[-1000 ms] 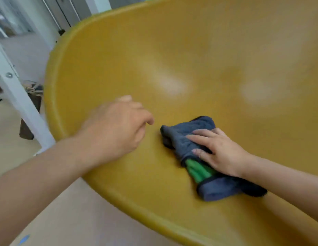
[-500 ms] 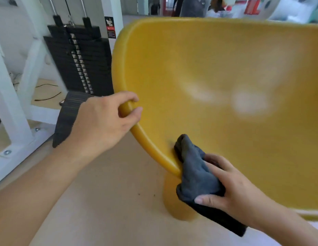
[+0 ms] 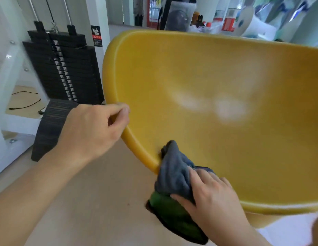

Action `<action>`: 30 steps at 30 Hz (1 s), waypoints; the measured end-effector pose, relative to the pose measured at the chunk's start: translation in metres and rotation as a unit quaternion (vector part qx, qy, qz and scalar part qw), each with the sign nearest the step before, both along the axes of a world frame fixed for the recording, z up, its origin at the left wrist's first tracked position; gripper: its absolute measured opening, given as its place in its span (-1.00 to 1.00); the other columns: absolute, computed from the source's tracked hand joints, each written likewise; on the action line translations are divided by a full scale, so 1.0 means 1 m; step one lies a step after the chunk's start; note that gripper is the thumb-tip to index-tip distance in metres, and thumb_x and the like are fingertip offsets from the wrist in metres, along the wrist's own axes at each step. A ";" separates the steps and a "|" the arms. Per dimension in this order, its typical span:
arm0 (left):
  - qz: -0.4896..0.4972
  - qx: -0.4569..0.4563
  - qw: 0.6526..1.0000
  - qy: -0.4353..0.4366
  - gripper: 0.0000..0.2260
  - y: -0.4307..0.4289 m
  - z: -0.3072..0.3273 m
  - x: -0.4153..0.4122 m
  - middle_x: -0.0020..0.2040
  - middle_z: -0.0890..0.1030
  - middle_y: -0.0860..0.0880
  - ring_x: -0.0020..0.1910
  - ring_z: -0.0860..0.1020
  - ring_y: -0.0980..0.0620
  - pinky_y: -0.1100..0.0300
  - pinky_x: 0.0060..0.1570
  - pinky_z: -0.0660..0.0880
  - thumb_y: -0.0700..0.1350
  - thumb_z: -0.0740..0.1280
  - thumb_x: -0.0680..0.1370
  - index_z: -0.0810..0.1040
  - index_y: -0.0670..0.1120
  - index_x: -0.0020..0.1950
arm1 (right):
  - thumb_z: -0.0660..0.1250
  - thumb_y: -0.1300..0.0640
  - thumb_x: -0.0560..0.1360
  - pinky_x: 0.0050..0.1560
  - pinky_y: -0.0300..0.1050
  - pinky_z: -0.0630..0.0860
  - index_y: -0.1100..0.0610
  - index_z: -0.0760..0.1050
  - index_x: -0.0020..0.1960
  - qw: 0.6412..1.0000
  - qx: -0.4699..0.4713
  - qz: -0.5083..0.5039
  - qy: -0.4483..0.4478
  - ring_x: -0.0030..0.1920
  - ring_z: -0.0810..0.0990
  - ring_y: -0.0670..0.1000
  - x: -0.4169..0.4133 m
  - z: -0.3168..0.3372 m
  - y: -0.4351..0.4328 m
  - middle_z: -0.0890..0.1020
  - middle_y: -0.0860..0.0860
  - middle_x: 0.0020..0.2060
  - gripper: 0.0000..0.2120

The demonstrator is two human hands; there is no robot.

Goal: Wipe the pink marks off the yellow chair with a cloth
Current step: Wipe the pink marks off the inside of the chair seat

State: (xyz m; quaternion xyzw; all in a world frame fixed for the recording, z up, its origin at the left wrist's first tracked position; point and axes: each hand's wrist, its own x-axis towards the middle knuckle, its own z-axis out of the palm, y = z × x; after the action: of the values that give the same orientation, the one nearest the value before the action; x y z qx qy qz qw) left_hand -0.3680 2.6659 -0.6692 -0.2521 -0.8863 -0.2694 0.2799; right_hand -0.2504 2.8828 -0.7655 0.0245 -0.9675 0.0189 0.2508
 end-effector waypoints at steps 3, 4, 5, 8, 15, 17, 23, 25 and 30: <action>0.004 -0.002 1.000 0.014 -0.68 0.000 -0.005 -0.003 -0.56 0.48 0.03 -0.54 0.48 0.05 0.14 -0.50 0.42 0.08 0.15 0.54 0.64 0.00 -0.19 | 0.30 -0.35 0.25 -0.47 -0.07 0.42 0.07 0.53 -0.26 0.999 0.030 -0.022 -0.004 -0.39 0.55 0.08 -0.007 -0.003 0.004 0.51 -0.02 -0.38 -0.53; 0.008 -0.003 1.000 0.014 -0.67 -0.001 -0.006 -0.004 -0.56 0.49 0.01 -0.53 0.49 0.03 0.13 -0.48 0.43 0.10 0.14 0.54 0.64 -0.01 -0.19 | 0.40 -0.34 0.20 -0.49 -0.07 0.40 0.08 0.51 -0.30 0.999 0.020 -0.027 -0.007 -0.39 0.53 0.07 -0.015 0.002 -0.009 0.49 -0.01 -0.39 -0.53; 0.015 -0.003 1.000 0.010 -0.65 -0.002 -0.006 -0.006 -0.55 0.49 0.00 -0.53 0.49 0.03 0.13 -0.47 0.43 0.11 0.12 0.53 0.63 0.00 -0.17 | 0.47 -0.32 0.14 -0.51 -0.08 0.38 0.09 0.50 -0.31 0.999 0.001 -0.033 -0.005 -0.39 0.52 0.07 -0.024 0.008 -0.026 0.49 0.00 -0.39 -0.51; 0.037 0.003 0.999 -0.013 -0.65 -0.001 -0.004 -0.005 -0.50 0.55 -0.02 -0.45 0.54 -0.02 0.07 -0.39 0.47 0.16 0.10 0.51 0.61 0.02 -0.12 | 0.38 -0.34 0.27 -0.39 -0.05 0.47 0.13 0.51 -0.19 0.997 -0.083 -0.008 0.004 -0.23 0.55 0.10 -0.052 0.035 -0.076 0.53 0.05 -0.25 -0.49; 0.152 -0.157 0.976 0.021 -0.64 0.008 0.011 0.034 -0.27 0.61 -0.02 -0.30 0.58 -0.12 0.13 -0.42 0.38 0.17 0.14 0.55 0.48 0.09 0.27 | 0.45 -0.15 0.37 0.29 0.01 0.46 -0.11 0.34 0.39 0.755 -0.510 0.213 -0.352 0.27 0.46 -0.01 -0.078 0.074 -0.037 0.44 -0.07 0.23 -0.36; 0.143 -0.178 0.974 -0.004 -0.58 0.028 0.007 0.059 -0.37 0.54 0.04 -0.41 0.55 -0.05 0.16 -0.48 0.38 0.24 0.08 0.52 0.38 0.09 0.29 | 0.43 0.12 0.33 0.30 0.08 0.47 -0.12 0.46 0.35 0.558 -0.688 0.260 -0.385 0.23 0.57 0.02 -0.078 0.070 -0.014 0.54 -0.02 0.27 -0.40; 0.189 -0.140 0.961 -0.145 -0.43 0.060 -0.029 0.065 -0.23 0.60 0.08 -0.23 0.58 0.04 0.16 -0.26 0.49 0.43 -0.07 0.37 0.12 0.30 0.35 | 0.23 0.36 0.49 -0.02 -0.10 0.56 -0.05 0.60 0.16 0.547 -0.783 0.172 -0.240 -0.05 0.63 -0.05 -0.085 0.038 -0.004 0.62 0.08 0.07 -0.59; 0.217 -0.059 0.959 -0.172 -0.55 0.067 -0.030 0.067 -0.30 0.56 0.12 -0.27 0.55 0.08 0.22 -0.32 0.44 0.40 0.08 0.37 0.28 0.29 0.21 | 0.24 0.27 0.53 -0.06 -0.29 0.50 -0.09 0.51 0.21 0.728 -0.666 0.091 -0.133 -0.10 0.52 -0.23 -0.085 0.024 -0.001 0.53 0.00 0.06 -0.64; 0.276 0.025 0.944 -0.177 -0.75 0.088 -0.035 0.070 -0.32 0.50 0.15 -0.35 0.45 0.13 0.26 -0.38 0.31 0.16 0.25 0.48 0.36 0.24 0.14 | 0.05 -0.19 0.60 0.41 0.13 0.12 -0.22 0.04 0.52 0.843 -0.466 0.107 -0.246 0.48 0.05 -0.02 -0.085 0.009 0.002 0.15 -0.09 0.46 -0.49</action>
State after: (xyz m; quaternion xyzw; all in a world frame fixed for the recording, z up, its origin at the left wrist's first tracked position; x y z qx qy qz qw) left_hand -0.2976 2.7541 -0.7046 0.0614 -0.9493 -0.2443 0.1883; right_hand -0.3353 2.8849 -0.7564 0.0026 -0.8659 0.5000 -0.0170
